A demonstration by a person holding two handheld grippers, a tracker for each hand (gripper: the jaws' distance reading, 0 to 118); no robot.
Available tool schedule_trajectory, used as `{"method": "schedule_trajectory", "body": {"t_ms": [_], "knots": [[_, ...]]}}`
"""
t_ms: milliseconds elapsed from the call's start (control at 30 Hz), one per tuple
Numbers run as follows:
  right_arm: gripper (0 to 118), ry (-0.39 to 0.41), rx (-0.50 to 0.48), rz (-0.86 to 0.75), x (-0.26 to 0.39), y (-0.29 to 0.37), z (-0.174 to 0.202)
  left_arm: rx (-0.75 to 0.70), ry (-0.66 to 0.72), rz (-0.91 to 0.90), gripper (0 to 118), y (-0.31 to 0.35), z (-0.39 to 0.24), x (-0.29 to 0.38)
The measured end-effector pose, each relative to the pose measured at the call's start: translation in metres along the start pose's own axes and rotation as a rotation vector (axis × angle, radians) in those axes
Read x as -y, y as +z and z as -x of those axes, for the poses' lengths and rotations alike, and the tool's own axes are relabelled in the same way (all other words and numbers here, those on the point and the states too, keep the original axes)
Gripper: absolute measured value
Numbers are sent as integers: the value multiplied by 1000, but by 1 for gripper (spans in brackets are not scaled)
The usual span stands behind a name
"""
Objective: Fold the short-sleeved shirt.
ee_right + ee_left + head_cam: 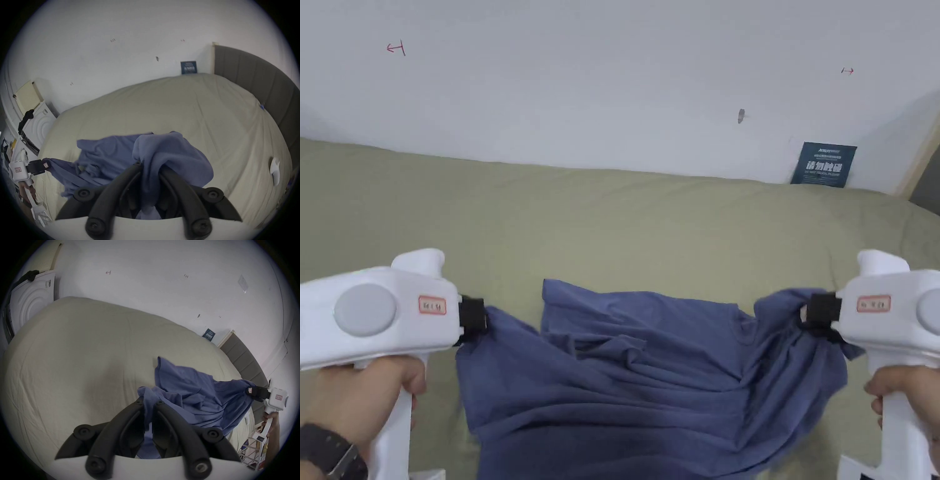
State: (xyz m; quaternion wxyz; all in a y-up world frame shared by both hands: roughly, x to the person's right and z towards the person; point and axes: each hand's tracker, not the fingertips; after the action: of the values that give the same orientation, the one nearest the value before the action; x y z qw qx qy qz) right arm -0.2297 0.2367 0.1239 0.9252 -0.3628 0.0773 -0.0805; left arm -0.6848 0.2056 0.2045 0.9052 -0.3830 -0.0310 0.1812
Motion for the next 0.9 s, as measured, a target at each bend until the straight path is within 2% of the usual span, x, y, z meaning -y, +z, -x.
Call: {"method": "schedule_trajectory", "body": {"t_ms": [100, 300, 433, 500, 700, 800, 900], "knots": [[9, 35, -25, -32, -23, -4, 28, -20, -65, -35, 7, 8, -9, -20], [9, 110, -58, -105, -76, -27, 79, -19, -93, -107, 7, 21, -19, -86], [9, 131, -76, -191, -119, -42, 106, -81, -133, -170, 7, 31, -17, -138], [9, 108, -96, -233, -140, -49, 115, -99, -138, -217, 7, 37, -14, -162], [9, -11, -141, -348, -188, -65, 129, -115, -138, -344, 7, 71, -5, -219], [9, -8, -139, -354, -190, -73, 124, -114, -147, -383, 7, 90, -4, -220], [9, 35, -90, -333, -176, -83, 107, -120, -161, -390, 7, 101, 6, -208]]}}
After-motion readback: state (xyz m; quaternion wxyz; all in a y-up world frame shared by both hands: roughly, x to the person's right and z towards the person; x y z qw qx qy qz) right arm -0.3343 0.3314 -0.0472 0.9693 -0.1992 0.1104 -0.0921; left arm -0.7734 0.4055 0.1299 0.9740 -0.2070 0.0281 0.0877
